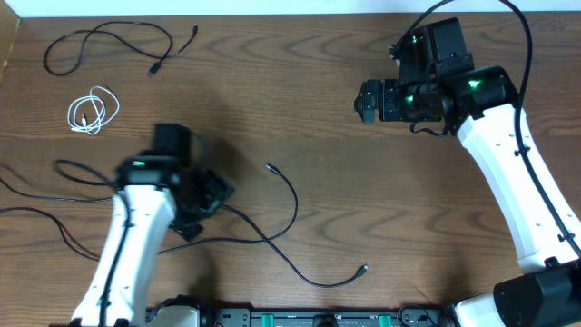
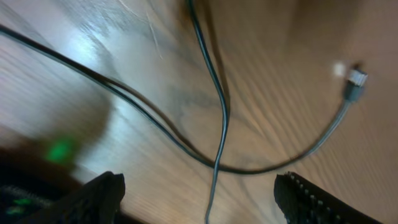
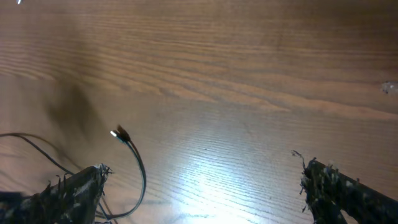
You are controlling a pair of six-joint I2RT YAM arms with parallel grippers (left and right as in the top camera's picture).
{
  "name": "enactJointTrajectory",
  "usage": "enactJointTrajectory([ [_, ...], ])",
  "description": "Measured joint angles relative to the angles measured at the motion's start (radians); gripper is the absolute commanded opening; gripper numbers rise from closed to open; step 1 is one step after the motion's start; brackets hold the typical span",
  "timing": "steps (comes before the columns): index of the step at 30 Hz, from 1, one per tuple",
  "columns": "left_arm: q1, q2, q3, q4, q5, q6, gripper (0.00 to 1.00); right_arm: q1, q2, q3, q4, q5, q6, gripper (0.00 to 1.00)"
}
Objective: Untangle cables
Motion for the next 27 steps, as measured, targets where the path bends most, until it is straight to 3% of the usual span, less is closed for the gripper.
enactJointTrajectory([
  [7,-0.208,0.097,-0.041,0.05,-0.071,-0.298,0.82,0.0,0.0,0.0,-0.006,-0.018,0.0,0.99],
  [11,-0.285,0.157,-0.041,0.08,-0.094,-0.407,0.82,0.0,0.0,0.0,-0.008,-0.02,0.0,0.99],
  [23,-0.392,0.33,-0.041,0.156,-0.128,-0.525,0.82,0.0,0.0,0.0,-0.005,-0.02,0.0,0.99],
  [25,-0.392,0.332,-0.041,0.162,-0.128,-0.534,0.75,0.0,0.0,0.0,-0.005,-0.021,0.0,0.99],
  [27,-0.392,0.332,-0.041,0.161,-0.124,-0.542,0.75,0.0,0.0,0.0,-0.005,-0.021,0.0,0.99],
])
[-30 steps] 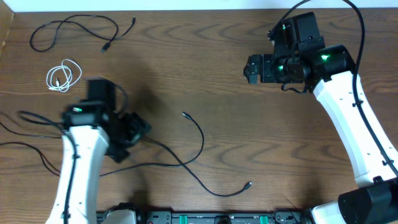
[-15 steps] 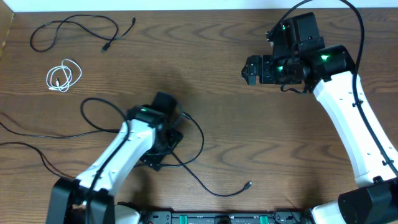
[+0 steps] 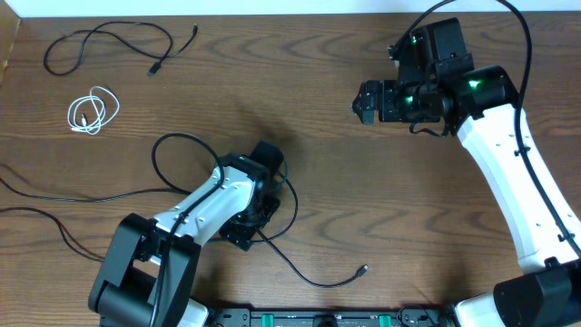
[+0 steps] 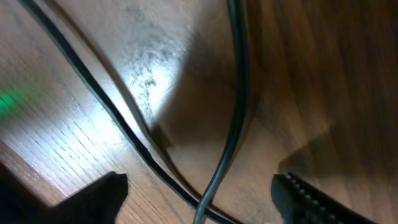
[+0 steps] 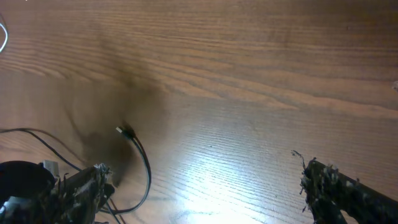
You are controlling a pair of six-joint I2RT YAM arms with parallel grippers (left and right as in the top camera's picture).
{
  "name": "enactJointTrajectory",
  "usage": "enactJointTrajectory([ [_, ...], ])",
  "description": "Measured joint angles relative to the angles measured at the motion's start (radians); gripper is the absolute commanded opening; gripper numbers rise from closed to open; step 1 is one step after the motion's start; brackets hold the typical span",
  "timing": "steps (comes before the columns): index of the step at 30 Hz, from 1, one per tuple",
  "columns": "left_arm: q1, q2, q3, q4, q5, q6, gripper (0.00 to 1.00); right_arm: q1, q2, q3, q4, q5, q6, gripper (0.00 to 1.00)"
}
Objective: Untangle cables
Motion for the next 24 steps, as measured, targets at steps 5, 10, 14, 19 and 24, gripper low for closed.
enactJointTrajectory([
  [5,-0.01,0.0,0.0,-0.018,0.015,-0.009,0.75,0.0,0.0,0.0,-0.008,0.0,0.0,0.99],
  [10,-0.04,0.0,0.0,-0.033,0.031,-0.013,0.75,0.0,0.0,0.0,-0.013,0.0,0.0,0.99],
  [14,-0.073,-0.023,-0.003,-0.032,0.039,-0.048,0.77,0.0,0.0,0.0,-0.016,0.0,-0.001,0.99],
  [19,-0.082,-0.069,-0.061,0.034,0.044,-0.116,0.77,0.0,0.0,0.0,-0.018,0.001,-0.002,0.99],
  [24,-0.082,-0.092,-0.14,0.154,0.058,-0.174,0.77,0.0,0.0,0.0,-0.018,0.001,-0.002,0.99],
])
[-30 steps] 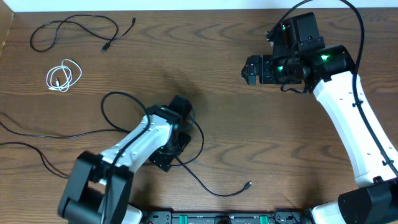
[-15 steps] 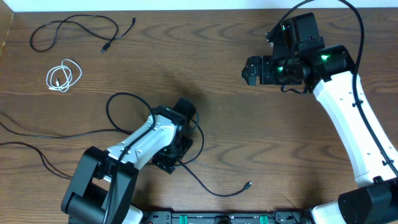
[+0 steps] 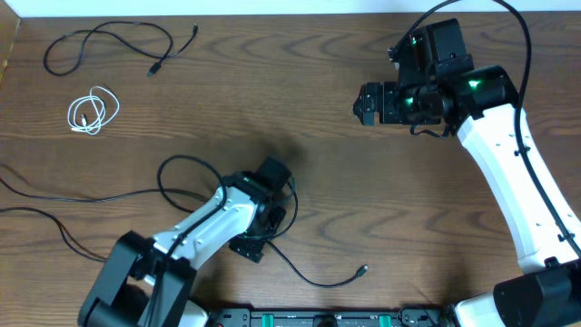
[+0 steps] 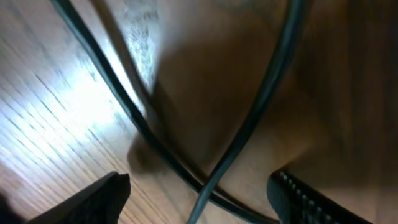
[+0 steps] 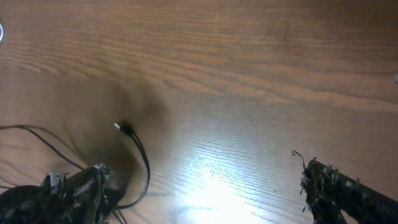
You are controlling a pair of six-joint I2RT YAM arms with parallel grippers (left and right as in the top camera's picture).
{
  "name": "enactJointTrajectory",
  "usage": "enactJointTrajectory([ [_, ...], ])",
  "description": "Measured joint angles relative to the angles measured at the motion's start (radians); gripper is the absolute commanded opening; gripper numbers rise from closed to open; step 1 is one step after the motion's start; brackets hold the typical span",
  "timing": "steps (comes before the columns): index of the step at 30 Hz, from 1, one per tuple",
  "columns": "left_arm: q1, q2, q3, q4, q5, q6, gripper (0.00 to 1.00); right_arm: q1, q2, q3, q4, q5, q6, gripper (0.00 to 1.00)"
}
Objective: Untangle cables
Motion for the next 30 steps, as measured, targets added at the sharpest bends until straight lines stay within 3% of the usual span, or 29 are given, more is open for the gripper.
enactJointTrajectory([
  [3,0.004,-0.015,-0.018,0.037,0.011,-0.023,0.73,0.0,0.0,0.0,0.0,0.0,0.0,0.99],
  [8,0.006,-0.015,-0.022,0.072,0.019,-0.051,0.37,0.0,0.0,0.0,0.0,0.0,0.0,0.99],
  [15,0.008,-0.013,-0.024,0.071,0.039,-0.09,0.41,0.0,0.0,0.0,-0.002,0.0,-0.003,0.99],
  [16,0.008,-0.013,-0.024,0.072,0.04,-0.095,0.39,0.0,0.0,0.0,-0.004,0.0,-0.003,0.99],
  [20,0.011,-0.014,-0.027,0.076,0.052,-0.112,0.11,0.0,0.0,0.0,-0.007,0.0,-0.003,0.99],
  [30,0.015,-0.016,-0.037,0.071,0.137,-0.119,0.07,0.0,0.0,0.0,-0.007,0.0,-0.003,0.99],
])
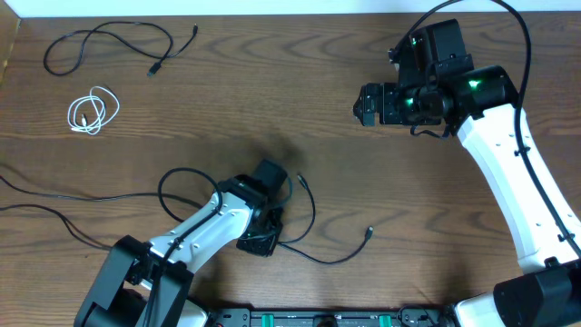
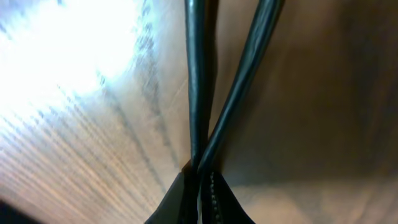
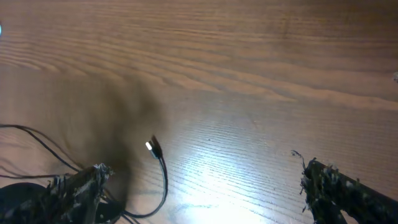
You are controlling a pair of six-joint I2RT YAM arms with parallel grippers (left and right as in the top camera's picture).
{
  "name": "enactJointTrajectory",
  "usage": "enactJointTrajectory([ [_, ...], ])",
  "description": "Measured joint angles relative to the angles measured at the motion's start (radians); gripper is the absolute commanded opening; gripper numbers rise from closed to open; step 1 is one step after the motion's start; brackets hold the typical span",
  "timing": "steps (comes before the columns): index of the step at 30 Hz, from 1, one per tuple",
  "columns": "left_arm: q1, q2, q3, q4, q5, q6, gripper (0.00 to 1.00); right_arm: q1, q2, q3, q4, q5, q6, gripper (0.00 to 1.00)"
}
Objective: Untangle cables
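Observation:
A thin black cable [image 1: 313, 218] lies looped at the table's front middle, with free plug ends at the upper right [image 1: 298, 179] and lower right [image 1: 369, 233]. My left gripper [image 1: 260, 238] is down on it. In the left wrist view two crossing strands of the black cable [image 2: 239, 81] run into the left gripper [image 2: 198, 182], whose fingers are shut on them. The cable's long tails [image 1: 82, 195] run off the left edge. My right gripper [image 1: 367, 102] hangs open high at the back right, holding nothing; its view shows one plug end [image 3: 154, 147].
A second black cable [image 1: 109, 41] lies loose at the back left. Below it sits a small white coiled cable [image 1: 91, 111]. The left arm [image 1: 195, 232] stretches from the front edge across the table. The right arm [image 1: 508, 163] reaches in along the right side.
My left gripper, open over the crossing strands before, is now shut on them. The cable's loop and both plug ends have shifted to the right. The right arm has not moved.
At first my left gripper was open over the cable further left. Then it stood to the right, over the crossing of two strands, and a moment later closer down on them. Now it pinches both strands and the loop has shifted right.

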Motion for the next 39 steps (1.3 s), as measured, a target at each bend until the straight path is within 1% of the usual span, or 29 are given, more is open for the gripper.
enactJointTrajectory([
  [6,0.052,-0.048,-0.031,-0.006,0.052,0.015,0.08,0.0,0.0,0.0,-0.001,0.0,0.0,0.99],
  [13,0.179,-0.236,-0.035,-0.007,0.112,0.054,0.08,0.0,0.0,0.0,-0.002,0.0,0.0,0.99],
  [17,0.236,-0.299,-0.035,-0.007,0.162,0.073,0.07,0.0,0.0,0.0,-0.002,0.0,0.0,0.99],
  [23,0.324,-0.333,-0.035,-0.005,0.217,0.084,0.07,0.0,0.0,0.0,-0.017,0.0,0.0,0.99],
  [30,0.47,-0.334,-0.035,0.002,0.302,0.158,0.08,0.0,0.0,0.0,-0.021,0.0,0.0,0.99],
  [32,0.503,-0.334,-0.035,-0.015,0.306,0.195,0.08,0.0,0.0,0.0,-0.021,0.0,0.0,0.99],
  [34,0.523,-0.334,-0.035,-0.066,0.293,0.223,0.08,0.0,0.0,0.0,-0.022,0.0,0.0,0.99],
  [37,0.543,-0.334,-0.037,-0.132,0.229,0.244,0.08,0.0,0.0,0.0,-0.023,0.0,0.0,0.99],
  [39,0.565,-0.334,-0.037,-0.138,0.195,0.251,0.08,0.0,0.0,0.0,-0.023,0.0,0.0,0.99],
])
